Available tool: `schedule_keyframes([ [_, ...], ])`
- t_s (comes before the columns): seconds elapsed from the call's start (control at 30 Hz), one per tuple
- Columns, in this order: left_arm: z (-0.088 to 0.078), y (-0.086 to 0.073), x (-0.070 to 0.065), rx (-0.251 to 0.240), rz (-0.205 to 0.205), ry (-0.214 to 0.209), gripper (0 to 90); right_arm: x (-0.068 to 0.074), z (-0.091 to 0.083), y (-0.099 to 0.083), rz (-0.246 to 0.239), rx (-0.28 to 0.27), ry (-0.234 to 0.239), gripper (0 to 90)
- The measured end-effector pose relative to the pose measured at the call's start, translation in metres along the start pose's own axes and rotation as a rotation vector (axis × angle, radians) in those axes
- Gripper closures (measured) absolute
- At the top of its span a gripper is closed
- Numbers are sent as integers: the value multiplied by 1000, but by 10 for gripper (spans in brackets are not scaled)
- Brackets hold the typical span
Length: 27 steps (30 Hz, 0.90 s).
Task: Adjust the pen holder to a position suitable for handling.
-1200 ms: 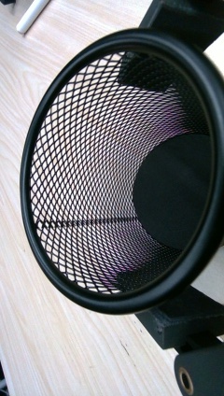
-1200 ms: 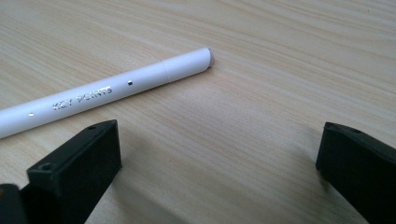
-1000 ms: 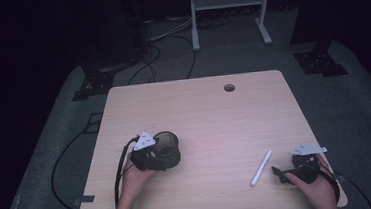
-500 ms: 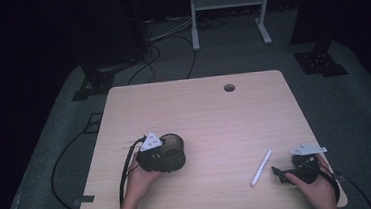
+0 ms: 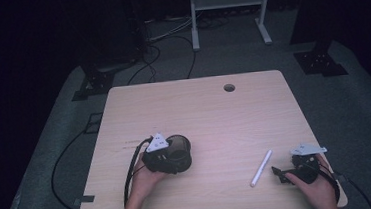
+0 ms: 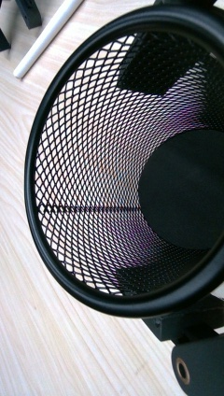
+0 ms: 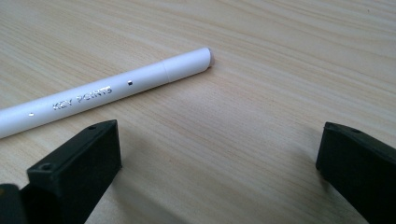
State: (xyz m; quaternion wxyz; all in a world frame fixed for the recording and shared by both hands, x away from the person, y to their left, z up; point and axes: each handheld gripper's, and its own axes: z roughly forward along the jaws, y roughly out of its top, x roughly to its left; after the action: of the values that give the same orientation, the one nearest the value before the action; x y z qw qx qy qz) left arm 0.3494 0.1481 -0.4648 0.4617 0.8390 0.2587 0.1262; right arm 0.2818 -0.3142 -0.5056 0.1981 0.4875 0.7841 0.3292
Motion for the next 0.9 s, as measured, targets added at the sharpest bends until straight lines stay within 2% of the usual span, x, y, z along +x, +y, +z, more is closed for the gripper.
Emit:
schedule_keyframes([
  [0.9, 26, 13, -22, -1, 32, -69, 79, 0, 0, 0, -1, 0, 0, 0],
])
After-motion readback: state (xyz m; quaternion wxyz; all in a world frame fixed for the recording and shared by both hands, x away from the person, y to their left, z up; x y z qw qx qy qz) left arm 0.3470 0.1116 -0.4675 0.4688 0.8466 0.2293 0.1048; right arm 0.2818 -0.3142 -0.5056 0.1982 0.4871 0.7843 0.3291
